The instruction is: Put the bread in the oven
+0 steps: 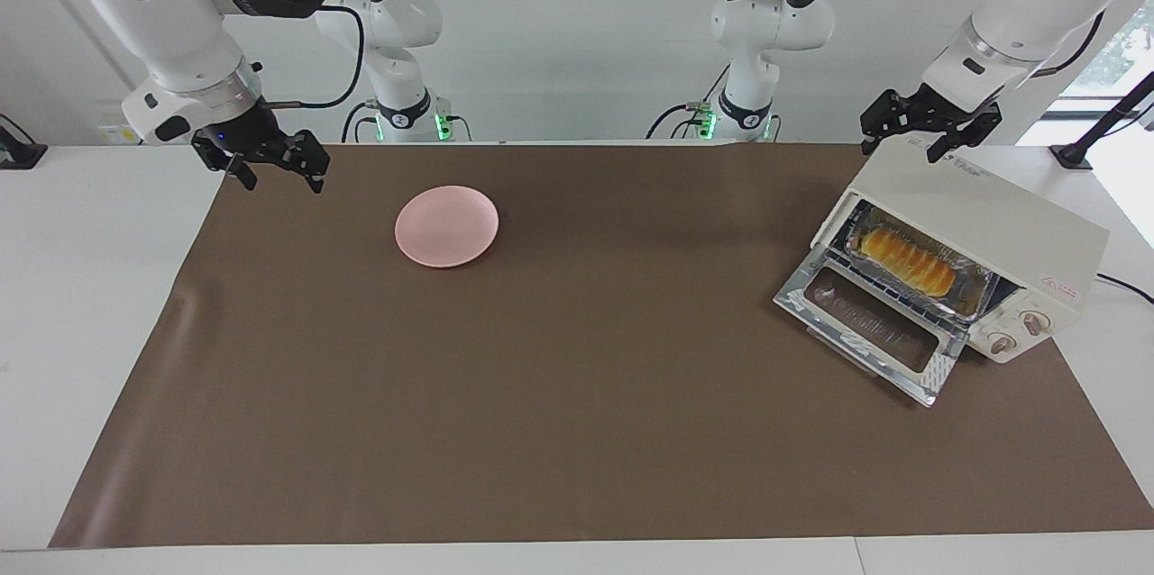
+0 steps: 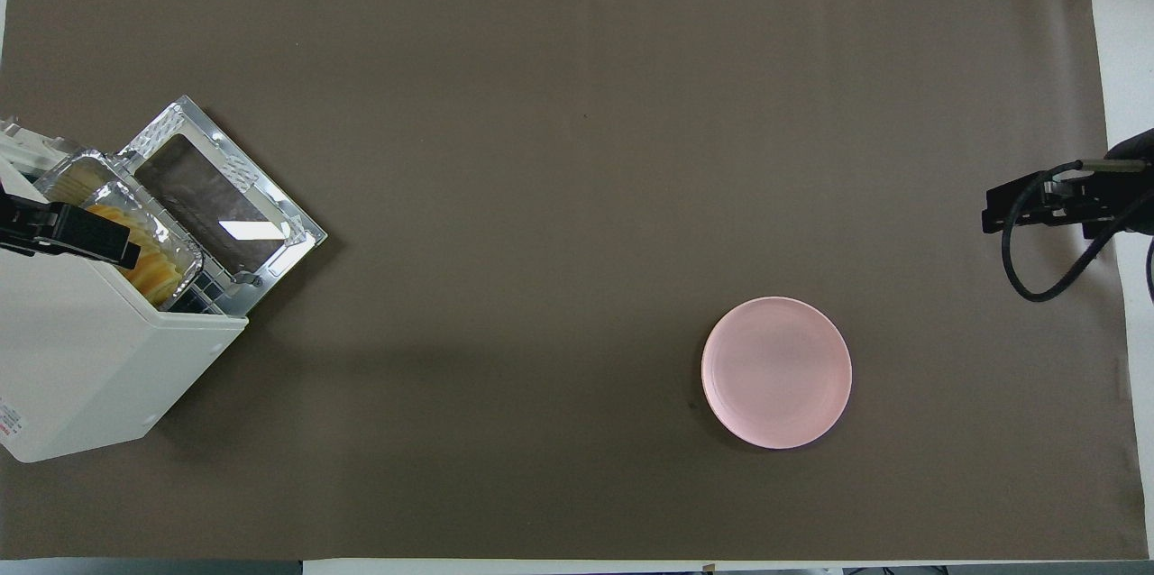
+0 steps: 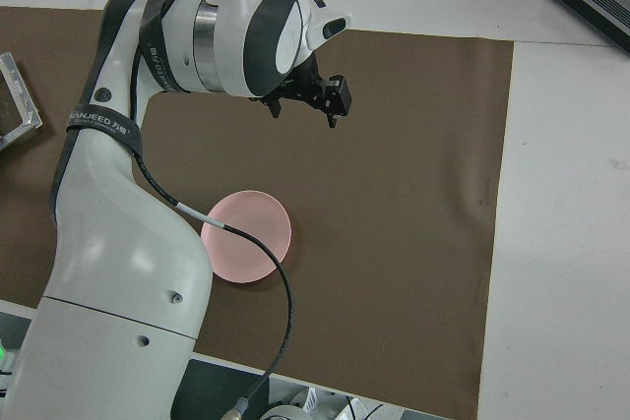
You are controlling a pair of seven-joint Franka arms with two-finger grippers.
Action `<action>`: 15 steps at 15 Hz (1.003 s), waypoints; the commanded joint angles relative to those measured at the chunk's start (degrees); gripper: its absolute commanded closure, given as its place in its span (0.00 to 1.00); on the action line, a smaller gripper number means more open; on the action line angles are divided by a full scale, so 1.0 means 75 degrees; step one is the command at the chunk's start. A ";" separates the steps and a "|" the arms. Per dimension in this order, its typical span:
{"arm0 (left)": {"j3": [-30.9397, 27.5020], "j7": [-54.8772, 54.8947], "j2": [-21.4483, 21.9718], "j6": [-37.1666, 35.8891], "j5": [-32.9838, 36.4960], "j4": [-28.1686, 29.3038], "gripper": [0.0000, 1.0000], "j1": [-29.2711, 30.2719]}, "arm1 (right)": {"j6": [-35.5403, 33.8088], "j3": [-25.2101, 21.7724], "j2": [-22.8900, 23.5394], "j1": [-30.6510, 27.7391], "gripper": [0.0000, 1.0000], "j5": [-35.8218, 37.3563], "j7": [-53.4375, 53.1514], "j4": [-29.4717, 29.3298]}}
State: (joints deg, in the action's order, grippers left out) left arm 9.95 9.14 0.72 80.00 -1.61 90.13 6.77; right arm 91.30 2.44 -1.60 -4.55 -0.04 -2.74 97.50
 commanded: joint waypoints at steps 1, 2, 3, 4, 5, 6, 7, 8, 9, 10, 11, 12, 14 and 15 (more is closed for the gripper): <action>0.0126 0.0071 0.0361 0.0231 -0.0066 0.0533 0.00 0.0223 | -0.0033 0.0073 -0.0021 -0.0096 0.00 0.0099 0.0202 -0.0028; 0.0138 0.0001 0.0338 0.0545 -0.0066 0.0498 0.00 0.0223 | -0.0033 0.0073 -0.0021 -0.0096 0.00 0.0099 0.0202 -0.0039; 0.0149 0.0000 0.0338 0.0653 -0.0066 0.0533 0.00 0.0200 | -0.0033 0.0073 -0.0021 -0.0096 0.00 0.0099 0.0202 -0.0028; 0.0150 0.0012 0.0326 0.0747 -0.0066 0.0533 0.00 0.0199 | -0.0033 0.0073 -0.0021 -0.0096 0.00 0.0099 0.0202 -0.0028; 0.0150 0.0012 0.0291 0.0759 -0.0078 0.0475 0.00 0.0223 | -0.0033 0.0073 -0.0021 -0.0096 0.00 0.0099 0.0202 -0.0028; 0.0150 -0.0034 0.0267 0.0771 -0.0078 0.0451 0.00 0.0211 | -0.0033 0.0073 -0.0021 -0.0096 0.00 0.0099 0.0202 -0.0028; 0.0150 -0.0244 0.0256 0.0817 -0.0090 0.0428 0.00 0.0176 | -0.0033 0.0073 -0.0021 -0.0096 0.00 0.0099 0.0202 -0.0028; 0.0173 -0.0524 0.0244 0.0922 -0.0101 0.0358 0.00 0.0153 | -0.0033 0.0073 -0.0021 -0.0096 0.00 0.0099 0.0202 -0.0028; 0.0208 -0.0550 0.0232 0.0935 -0.0090 0.0334 0.00 0.0153 | -0.0033 0.0073 -0.0021 -0.0096 0.00 0.0099 0.0202 -0.0028; 0.0231 -0.0574 0.0209 0.0923 -0.0101 0.0334 0.00 0.0141 | -0.0033 0.0073 -0.0021 -0.0096 0.00 0.0099 0.0202 -0.0028; 0.0301 -0.0597 0.0197 0.0912 -0.0067 0.0334 0.00 0.0141 | -0.0033 0.0073 -0.0021 -0.0096 0.00 0.0099 0.0202 -0.0028; 0.0325 -0.0586 0.0208 0.0912 -0.0066 0.0345 0.00 0.0141 | -0.0033 0.0073 -0.0021 -0.0096 0.00 0.0099 0.0202 -0.0028; 0.0314 -0.0632 0.0209 0.0947 -0.0043 0.0369 0.00 0.0153 | -0.0033 0.0073 -0.0021 -0.0096 0.00 0.0099 0.0202 -0.0039; 0.0302 -0.0644 0.0209 0.0923 0.0073 0.0369 0.00 0.0153 | -0.0033 0.0073 -0.0021 -0.0096 0.00 0.0099 0.0202 -0.0028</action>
State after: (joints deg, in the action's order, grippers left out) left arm 11.96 5.07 1.08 85.90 -1.53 91.55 7.23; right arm 91.30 2.44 -1.60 -4.55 -0.04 -2.74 97.50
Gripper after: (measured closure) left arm 0.000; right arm 0.000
